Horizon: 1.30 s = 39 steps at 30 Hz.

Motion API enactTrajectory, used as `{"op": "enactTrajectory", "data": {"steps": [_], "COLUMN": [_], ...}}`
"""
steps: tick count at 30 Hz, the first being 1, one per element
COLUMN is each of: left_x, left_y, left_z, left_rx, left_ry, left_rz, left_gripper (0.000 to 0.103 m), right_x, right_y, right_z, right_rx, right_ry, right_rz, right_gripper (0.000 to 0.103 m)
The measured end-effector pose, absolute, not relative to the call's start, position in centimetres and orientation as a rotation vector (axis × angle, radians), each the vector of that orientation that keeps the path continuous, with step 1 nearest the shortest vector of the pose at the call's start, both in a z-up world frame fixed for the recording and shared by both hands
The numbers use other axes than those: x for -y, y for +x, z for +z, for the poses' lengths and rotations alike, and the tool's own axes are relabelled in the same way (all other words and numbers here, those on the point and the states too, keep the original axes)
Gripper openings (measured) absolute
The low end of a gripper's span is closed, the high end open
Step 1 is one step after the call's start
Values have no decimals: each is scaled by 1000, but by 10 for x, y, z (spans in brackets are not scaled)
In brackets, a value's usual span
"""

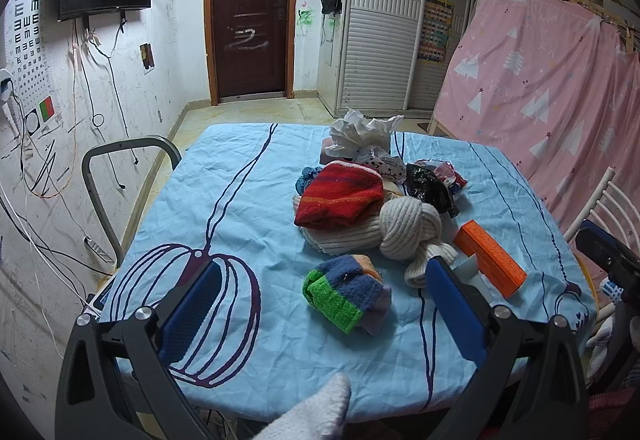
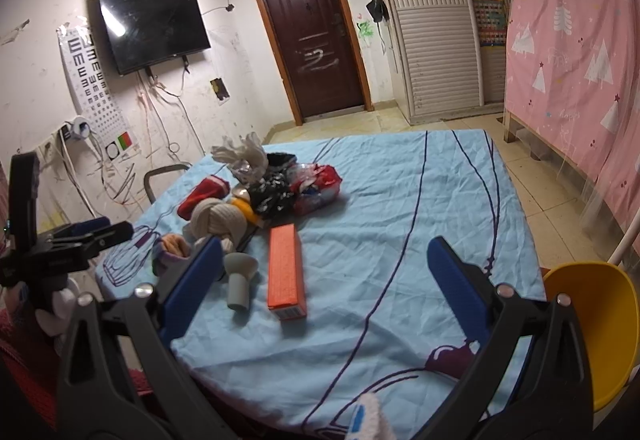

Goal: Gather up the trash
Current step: 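Move both grippers toward the pile of clutter on the bed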

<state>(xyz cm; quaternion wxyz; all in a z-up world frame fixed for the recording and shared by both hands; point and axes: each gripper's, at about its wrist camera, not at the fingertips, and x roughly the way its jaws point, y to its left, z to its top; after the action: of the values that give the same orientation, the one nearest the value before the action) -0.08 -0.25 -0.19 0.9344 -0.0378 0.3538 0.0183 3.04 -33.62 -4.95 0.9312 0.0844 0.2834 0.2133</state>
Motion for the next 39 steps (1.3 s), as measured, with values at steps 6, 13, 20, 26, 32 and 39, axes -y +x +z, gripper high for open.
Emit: {"op": "enactTrajectory", "data": {"steps": [6, 13, 20, 26, 32, 39], "left_x": [3, 4, 4, 2, -12, -20], "left_y": [-1, -2, -1, 1, 12, 27], "left_z": [-2, -3, -4, -6, -19, -40], "left_rx": [-723, -726, -727, -734, -777, -830], "left_ry": [-75, -73, -72, -76, -122, -136], "left_rz": [35, 34, 33, 33, 43, 64], "left_gripper": [93, 93, 93, 93, 93, 93], "right_x": [336, 336, 337, 338, 329, 311], "right_y": [31, 31, 33, 34, 40, 52], "right_z": [-50, -51, -53, -54, -56, -64], "right_rx": [-581, -582, -583, -587, -596, -643], "right_ry": [172, 173, 174, 176, 166, 125], "right_rz": [437, 437, 436, 435, 449, 469], "right_gripper": [98, 98, 98, 98, 98, 98]}}
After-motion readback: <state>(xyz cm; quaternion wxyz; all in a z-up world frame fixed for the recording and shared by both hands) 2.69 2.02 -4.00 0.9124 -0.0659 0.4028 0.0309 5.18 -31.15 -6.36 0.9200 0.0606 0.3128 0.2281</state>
